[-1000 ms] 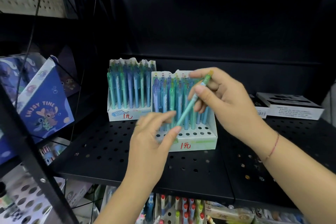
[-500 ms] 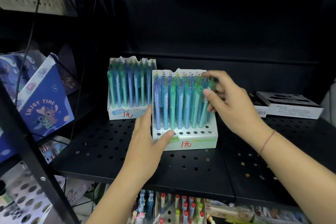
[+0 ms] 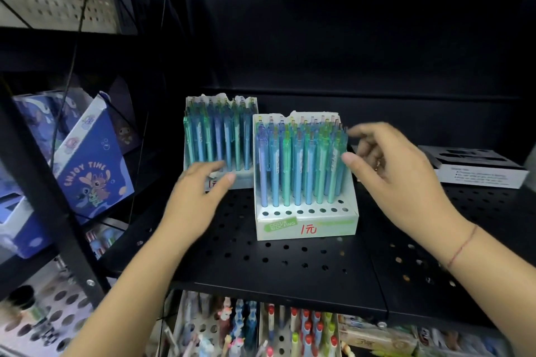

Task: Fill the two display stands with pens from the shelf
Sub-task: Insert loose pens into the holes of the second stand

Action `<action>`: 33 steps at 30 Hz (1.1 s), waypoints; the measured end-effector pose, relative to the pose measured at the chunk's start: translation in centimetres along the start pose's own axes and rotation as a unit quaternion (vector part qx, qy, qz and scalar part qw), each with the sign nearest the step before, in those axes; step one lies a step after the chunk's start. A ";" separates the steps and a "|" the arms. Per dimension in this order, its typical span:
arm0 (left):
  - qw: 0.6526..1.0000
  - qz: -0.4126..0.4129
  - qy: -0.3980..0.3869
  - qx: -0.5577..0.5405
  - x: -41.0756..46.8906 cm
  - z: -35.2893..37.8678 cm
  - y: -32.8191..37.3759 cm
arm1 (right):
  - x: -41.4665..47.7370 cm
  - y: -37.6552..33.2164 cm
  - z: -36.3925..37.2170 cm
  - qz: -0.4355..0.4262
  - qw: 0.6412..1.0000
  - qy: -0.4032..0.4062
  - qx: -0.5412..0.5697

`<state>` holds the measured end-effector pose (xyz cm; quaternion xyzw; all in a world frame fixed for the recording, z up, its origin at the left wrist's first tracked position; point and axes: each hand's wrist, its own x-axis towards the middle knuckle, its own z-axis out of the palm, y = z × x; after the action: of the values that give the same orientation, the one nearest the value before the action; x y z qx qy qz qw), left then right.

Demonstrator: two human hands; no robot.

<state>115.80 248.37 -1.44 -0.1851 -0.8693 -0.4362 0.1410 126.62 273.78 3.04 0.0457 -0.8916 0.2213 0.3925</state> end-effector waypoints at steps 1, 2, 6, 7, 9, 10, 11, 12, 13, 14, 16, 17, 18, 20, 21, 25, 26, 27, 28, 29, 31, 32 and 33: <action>0.999 0.006 -0.005 0.031 0.9 -0.1 -0.5 | -0.6 -0.3 -0.2 -0.010 1.000 -0.008 0.005; 0.998 0.012 -0.015 0.058 1.6 -0.1 -0.9 | -1.3 -0.6 -0.2 -0.018 0.999 -0.032 0.006; 0.992 0.020 -0.043 0.116 3.2 0.4 -2.2 | -2.9 -0.6 1.2 -0.037 0.978 -0.198 -0.048; 0.992 0.017 -0.043 0.119 3.3 0.4 -2.3 | -3.0 -0.3 1.6 -0.039 0.973 -0.222 -0.059; 0.992 0.019 -0.038 0.122 3.4 0.5 -2.4 | -3.1 0.0 2.0 -0.046 0.969 -0.234 -0.071; 0.992 0.020 -0.037 0.121 3.4 0.5 -2.4 | -3.1 0.0 2.1 -0.046 0.969 -0.232 -0.076; 0.992 0.018 -0.038 0.117 3.4 0.5 -2.4 | -3.2 -0.1 2.2 -0.044 0.969 -0.230 -0.082; 0.993 0.015 -0.038 0.113 3.4 0.5 -2.4 | -3.3 -0.1 2.3 -0.043 0.969 -0.228 -0.088; 0.993 0.014 -0.039 0.108 3.4 0.4 -2.4 | -3.5 -0.2 2.5 -0.045 0.969 -0.225 -0.096; 0.994 0.014 -0.038 0.103 3.4 0.4 -2.4 | -3.5 -0.4 2.6 -0.046 0.969 -0.221 -0.104; 0.994 0.022 -0.035 0.100 3.4 0.5 -2.5 | -3.6 -0.6 2.8 -0.039 0.969 -0.215 -0.116; 0.994 0.028 -0.034 0.104 3.3 0.5 -2.5 | -3.6 -0.7 2.9 -0.034 0.969 -0.214 -0.120; 0.992 0.033 -0.034 0.113 3.3 0.5 -2.5 | -3.5 -0.8 3.0 -0.032 0.968 -0.214 -0.128; 0.990 0.039 -0.034 0.129 3.2 0.6 -2.5 | -3.3 -0.9 3.3 -0.030 0.967 -0.209 -0.140; 0.990 0.039 -0.031 0.132 3.2 0.6 -2.5 | -3.3 -1.0 3.5 -0.029 0.968 -0.205 -0.142; 0.992 0.031 -0.023 0.118 3.2 0.3 -2.4 | -3.6 -0.5 3.1 -0.014 0.973 -0.179 -0.146; 0.994 0.030 -0.024 0.106 3.1 0.1 -2.5 | -3.8 -0.2 2.7 -0.012 0.975 -0.170 -0.145; 0.995 0.031 -0.025 0.094 3.0 -0.1 -2.5 | -3.9 0.0 2.5 -0.010 0.976 -0.162 -0.143; 0.996 0.032 -0.026 0.084 2.8 -0.3 -2.4 | -4.1 0.2 2.2 -0.009 0.977 -0.156 -0.142; 0.996 0.034 -0.027 0.073 2.5 -0.5 -2.5 | -4.4 0.4 1.9 -0.008 0.978 -0.151 -0.142; 0.997 0.044 -0.029 0.060 1.9 -0.7 -2.3 | -4.8 0.6 1.4 -0.004 0.979 -0.142 -0.143; 0.997 0.051 -0.030 0.057 1.5 -0.8 -2.3 | -5.1 0.7 1.1 -0.001 0.980 -0.137 -0.142; 0.996 0.058 -0.032 0.055 1.1 -0.8 -2.3 | -5.3 0.9 0.7 0.003 0.981 -0.133 -0.140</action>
<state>113.89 246.70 -2.16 -0.2409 -0.8839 -0.3725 0.1480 129.54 273.78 -1.51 0.0161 -0.9581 0.0872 0.2722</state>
